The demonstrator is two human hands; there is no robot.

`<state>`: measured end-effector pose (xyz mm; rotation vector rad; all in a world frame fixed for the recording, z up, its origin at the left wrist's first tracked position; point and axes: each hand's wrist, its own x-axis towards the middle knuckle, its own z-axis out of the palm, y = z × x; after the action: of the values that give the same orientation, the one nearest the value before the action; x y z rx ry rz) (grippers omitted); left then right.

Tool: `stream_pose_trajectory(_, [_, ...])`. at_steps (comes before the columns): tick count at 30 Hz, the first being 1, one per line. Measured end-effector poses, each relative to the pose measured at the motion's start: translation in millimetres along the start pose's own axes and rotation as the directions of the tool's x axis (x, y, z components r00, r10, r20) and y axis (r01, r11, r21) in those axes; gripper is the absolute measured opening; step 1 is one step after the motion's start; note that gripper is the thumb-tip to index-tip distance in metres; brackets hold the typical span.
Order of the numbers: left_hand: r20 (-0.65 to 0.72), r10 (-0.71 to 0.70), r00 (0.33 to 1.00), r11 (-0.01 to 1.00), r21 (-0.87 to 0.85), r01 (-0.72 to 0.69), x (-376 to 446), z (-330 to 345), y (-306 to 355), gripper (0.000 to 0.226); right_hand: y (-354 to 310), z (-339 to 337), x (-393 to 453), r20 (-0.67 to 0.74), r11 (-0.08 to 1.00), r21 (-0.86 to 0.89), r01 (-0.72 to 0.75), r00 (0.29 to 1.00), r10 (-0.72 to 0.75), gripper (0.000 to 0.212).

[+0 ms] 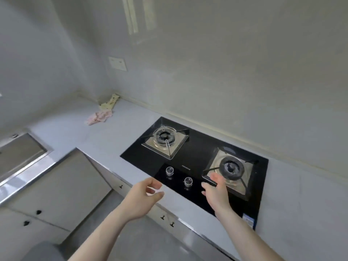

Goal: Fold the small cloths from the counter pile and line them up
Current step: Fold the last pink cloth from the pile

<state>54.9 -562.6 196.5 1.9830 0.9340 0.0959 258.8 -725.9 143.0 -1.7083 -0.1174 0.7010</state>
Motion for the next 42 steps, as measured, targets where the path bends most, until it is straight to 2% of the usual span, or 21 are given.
stream_pose_trajectory(4, [-0.091, -0.057, 0.994, 0.998, -0.025, 0.055, -24.8, -67.7, -52.6, 0.013, -21.1, 90.7, -31.7, 0.218, 0.99, -0.103, 0.095, 0.973, -0.071, 0.048])
stream_pose_trajectory(9, [-0.202, -0.132, 0.97, 0.99, -0.073, 0.119, -34.7, -131.5, -104.9, 0.013, -39.2, 173.7, -45.2, 0.435, 0.945, -0.233, 0.227, 0.894, -0.108, 0.048])
stream_pose_trajectory(15, [-0.269, -0.213, 0.939, 0.973, -0.143, 0.179, -13.5, -191.9, -152.2, 0.016, -59.9, 269.3, -21.1, 0.571, 0.899, -0.291, 0.327, 0.813, -0.111, 0.048])
stream_pose_trajectory(19, [-0.304, -0.275, 0.912, 0.96, -0.134, 0.245, 11.4, -241.8, -182.0, 0.017, -71.4, 342.5, 6.4, 0.62, 0.895, -0.301, 0.329, 0.78, -0.078, 0.047])
stream_pose_trajectory(25, [-0.373, -0.279, 0.885, 0.96, -0.105, 0.259, 57.4, -327.7, -222.4, 0.015, -99.9, 451.4, 51.5, 0.667, 0.867, -0.316, 0.386, 0.74, -0.087, 0.043])
stream_pose_trajectory(30, [-0.311, -0.284, 0.907, 0.959, -0.067, 0.277, 96.8, -367.2, -254.0, 0.016, -109.9, 513.7, 74.6, 0.675, 0.841, -0.348, 0.415, 0.733, -0.082, 0.046])
stream_pose_trajectory(36, [-0.226, -0.207, 0.952, 0.977, 0.006, 0.214, 194.0, -430.4, -295.3, 0.016, -118.0, 579.9, 109.7, 0.594, 0.824, -0.402, 0.399, 0.799, -0.098, 0.046])
stream_pose_trajectory(42, [-0.008, -0.087, 0.996, 0.98, 0.18, 0.087, 311.2, -488.4, -344.6, 0.022, -100.7, 644.9, 139.8, 0.41, 0.82, -0.482, 0.309, 0.907, -0.1, 0.043])
